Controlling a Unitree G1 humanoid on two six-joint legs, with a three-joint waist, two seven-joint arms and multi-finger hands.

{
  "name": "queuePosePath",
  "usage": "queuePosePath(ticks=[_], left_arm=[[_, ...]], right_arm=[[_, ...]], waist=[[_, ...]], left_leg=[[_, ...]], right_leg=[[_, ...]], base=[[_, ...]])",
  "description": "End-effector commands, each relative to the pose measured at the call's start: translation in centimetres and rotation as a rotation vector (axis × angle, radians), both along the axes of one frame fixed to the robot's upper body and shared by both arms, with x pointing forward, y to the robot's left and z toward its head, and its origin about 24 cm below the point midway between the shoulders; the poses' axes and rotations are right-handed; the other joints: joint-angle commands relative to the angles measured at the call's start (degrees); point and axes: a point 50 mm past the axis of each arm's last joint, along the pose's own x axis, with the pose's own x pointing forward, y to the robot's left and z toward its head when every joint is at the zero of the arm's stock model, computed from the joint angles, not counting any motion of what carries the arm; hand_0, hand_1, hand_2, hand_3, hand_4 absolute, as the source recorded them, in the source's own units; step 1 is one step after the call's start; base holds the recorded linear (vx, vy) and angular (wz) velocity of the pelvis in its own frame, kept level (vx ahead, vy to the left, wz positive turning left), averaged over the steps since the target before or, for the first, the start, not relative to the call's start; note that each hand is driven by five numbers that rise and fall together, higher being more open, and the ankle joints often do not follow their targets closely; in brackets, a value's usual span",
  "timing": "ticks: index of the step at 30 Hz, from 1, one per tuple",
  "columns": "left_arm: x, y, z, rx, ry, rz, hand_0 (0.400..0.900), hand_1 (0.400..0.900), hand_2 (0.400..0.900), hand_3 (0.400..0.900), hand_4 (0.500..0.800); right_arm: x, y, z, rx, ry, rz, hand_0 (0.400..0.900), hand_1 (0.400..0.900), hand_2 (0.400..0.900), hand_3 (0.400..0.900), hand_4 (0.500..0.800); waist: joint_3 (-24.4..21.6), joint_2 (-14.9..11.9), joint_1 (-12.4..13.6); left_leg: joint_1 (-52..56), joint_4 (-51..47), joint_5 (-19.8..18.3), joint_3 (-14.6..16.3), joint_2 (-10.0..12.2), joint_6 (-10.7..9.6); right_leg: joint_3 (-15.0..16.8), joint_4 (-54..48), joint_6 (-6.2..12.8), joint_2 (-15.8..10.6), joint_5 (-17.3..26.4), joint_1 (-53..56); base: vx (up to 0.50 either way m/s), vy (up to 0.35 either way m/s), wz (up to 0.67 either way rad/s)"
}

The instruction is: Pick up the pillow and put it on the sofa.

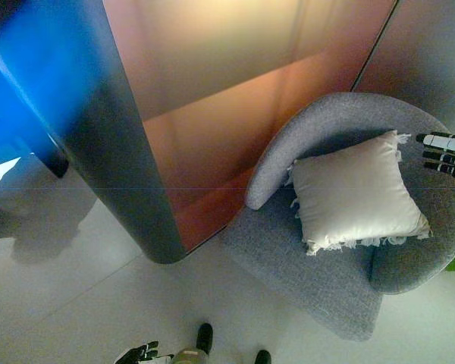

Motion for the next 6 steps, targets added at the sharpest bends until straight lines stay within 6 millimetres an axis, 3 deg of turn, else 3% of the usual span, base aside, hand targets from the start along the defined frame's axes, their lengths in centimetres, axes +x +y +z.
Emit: queuePosePath(ticks=[1, 6], left_arm=[[-0.7, 0.1, 0.1, -0.001, 0.016, -0.092, 0.900, 0.900, 0.900, 0.900, 0.800], [0.3, 0.0, 0.1, -0.007, 0.001, -0.070, 0.900, 0.900, 0.900, 0.900, 0.800]], right_arm=[[-0.9, -0.8, 4.5, -0.063, -0.242, 0.046, 0.900, 0.900, 0.900, 0.900, 0.800], [-1.3, -0.7, -0.1, 0.011, -0.236, 0.112, 0.900, 0.900, 0.900, 0.900, 0.800]], waist=[[-2.9, -1.2, 0.1], [-3.7, -1.2, -1.7]], left_leg=[[6.2, 0.4, -9.7, 4.0, 1.2, -3.9], [7.4, 0.4, -10.0, 5.0, 1.2, -3.6]], right_leg=[[0.5, 0.4, 1.01, 0.7, -1.7, 0.4], [0.9, 0.6, 1.32, 0.4, -1.5, 1.1]], base=[[-0.04, 0.034, -0.06], [-0.03, 0.030, -0.09]])
